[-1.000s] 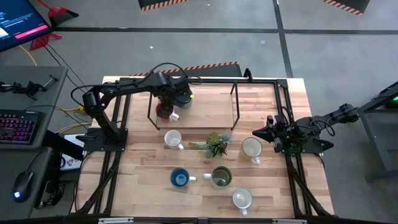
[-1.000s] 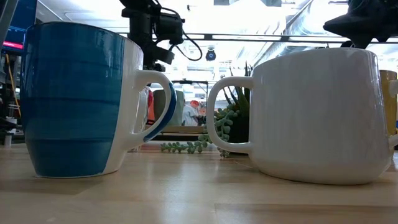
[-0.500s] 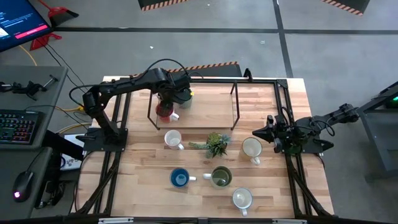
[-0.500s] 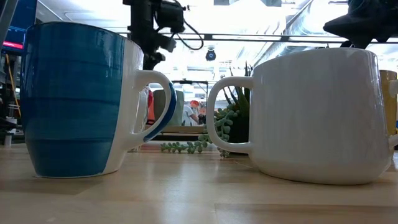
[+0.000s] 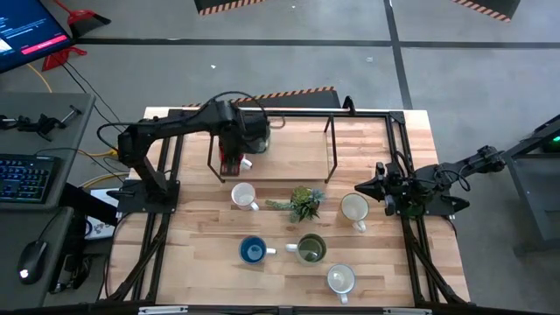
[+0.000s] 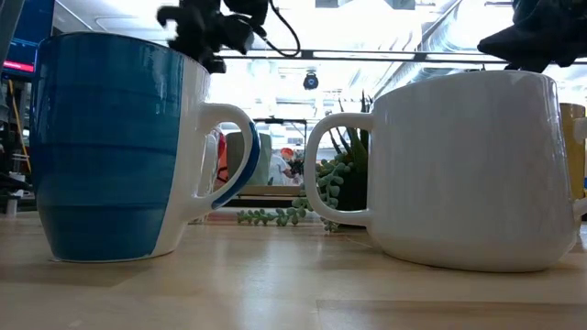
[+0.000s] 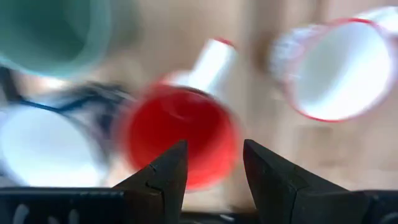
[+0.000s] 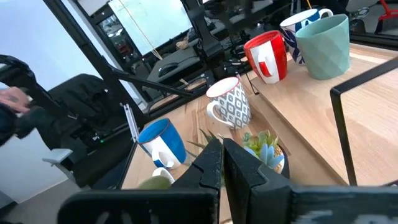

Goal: Place coffee mugs
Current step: Put the gray patterned mug on the shelf

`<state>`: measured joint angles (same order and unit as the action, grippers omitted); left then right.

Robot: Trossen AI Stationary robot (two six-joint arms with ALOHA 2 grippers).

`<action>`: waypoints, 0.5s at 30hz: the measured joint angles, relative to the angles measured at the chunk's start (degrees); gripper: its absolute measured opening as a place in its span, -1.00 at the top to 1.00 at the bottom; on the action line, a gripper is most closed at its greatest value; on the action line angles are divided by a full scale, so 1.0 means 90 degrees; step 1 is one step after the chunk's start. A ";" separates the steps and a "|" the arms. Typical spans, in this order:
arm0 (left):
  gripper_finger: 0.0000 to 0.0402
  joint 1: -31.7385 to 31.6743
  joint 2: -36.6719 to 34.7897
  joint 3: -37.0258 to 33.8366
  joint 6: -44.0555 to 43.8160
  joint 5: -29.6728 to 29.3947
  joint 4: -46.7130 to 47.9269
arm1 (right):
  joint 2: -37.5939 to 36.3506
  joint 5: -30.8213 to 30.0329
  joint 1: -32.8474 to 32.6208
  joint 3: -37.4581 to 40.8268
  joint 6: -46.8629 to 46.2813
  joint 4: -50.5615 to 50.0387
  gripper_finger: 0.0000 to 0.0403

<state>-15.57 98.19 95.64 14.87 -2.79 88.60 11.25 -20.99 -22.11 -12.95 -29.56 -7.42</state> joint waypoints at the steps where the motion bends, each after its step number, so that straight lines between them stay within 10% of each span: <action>1: 0.28 0.0116 0.0000 0.0000 -0.0182 0.0128 0.0161 | 0.0000 0.0000 0.0000 0.0000 0.0000 -0.0043 1.00; 15: 0.27 0.2487 -0.1479 -0.0063 -0.2614 0.0923 0.0171 | 0.0093 0.0003 -0.0002 0.0000 -0.0212 -0.0169 1.00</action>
<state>6.81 84.88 95.07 -8.66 5.52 90.13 12.09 -20.96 -22.13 -12.95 -31.46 -8.94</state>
